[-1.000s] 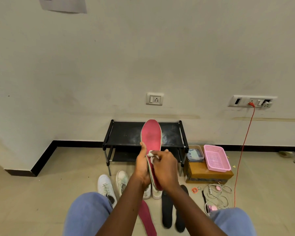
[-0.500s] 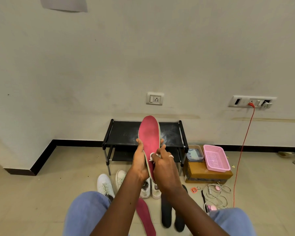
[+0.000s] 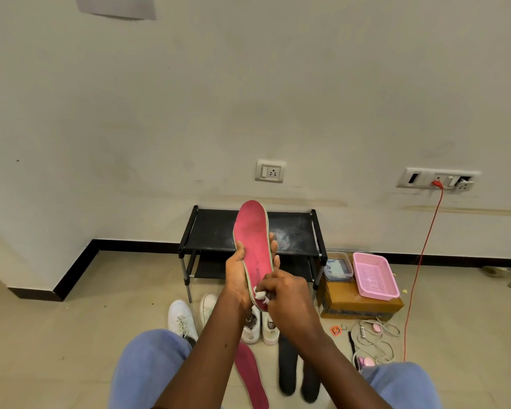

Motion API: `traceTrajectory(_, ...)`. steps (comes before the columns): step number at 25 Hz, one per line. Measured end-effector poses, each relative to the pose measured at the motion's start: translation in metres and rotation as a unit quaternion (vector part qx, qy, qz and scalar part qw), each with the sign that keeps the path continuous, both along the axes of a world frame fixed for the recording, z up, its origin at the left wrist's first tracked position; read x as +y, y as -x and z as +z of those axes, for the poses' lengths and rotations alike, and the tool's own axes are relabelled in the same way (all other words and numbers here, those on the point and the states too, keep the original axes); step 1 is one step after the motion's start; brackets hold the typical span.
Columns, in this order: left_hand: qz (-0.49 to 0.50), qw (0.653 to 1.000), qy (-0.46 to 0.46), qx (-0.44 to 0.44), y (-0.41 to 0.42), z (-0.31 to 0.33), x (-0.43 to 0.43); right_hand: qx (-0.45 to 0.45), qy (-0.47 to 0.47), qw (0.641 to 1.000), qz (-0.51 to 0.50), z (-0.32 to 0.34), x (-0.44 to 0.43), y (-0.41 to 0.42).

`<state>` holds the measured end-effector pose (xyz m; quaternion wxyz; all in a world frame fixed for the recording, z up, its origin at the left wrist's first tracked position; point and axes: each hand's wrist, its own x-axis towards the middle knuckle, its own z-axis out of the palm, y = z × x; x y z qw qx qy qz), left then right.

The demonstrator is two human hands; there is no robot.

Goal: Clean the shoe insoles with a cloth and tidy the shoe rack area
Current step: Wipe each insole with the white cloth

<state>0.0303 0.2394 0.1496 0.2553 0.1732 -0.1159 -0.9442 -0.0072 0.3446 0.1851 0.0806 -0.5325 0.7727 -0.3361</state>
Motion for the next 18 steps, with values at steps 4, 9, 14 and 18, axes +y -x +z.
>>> traceTrajectory(4, -0.027, 0.999, 0.019, -0.008, 0.001, 0.008, 0.006, 0.068, 0.008, 0.998, -0.006, -0.006, -0.004, 0.013)
traceTrajectory(9, -0.046, 0.998, 0.024, -0.024, 0.002, 0.007, 0.017, 0.069, 0.189, 0.973, -0.112, -0.016, -0.018, -0.004)
traceTrajectory(14, -0.031, 0.999, 0.003, -0.010, 0.000, 0.008, -0.002, 0.012, 0.100, 0.994, 0.050, -0.013, 0.002, -0.001)
traceTrajectory(18, -0.022, 0.999, -0.014, -0.037, 0.000, 0.009, -0.001, 0.030, 0.123, 0.991, 0.038, -0.015, 0.001, 0.006)
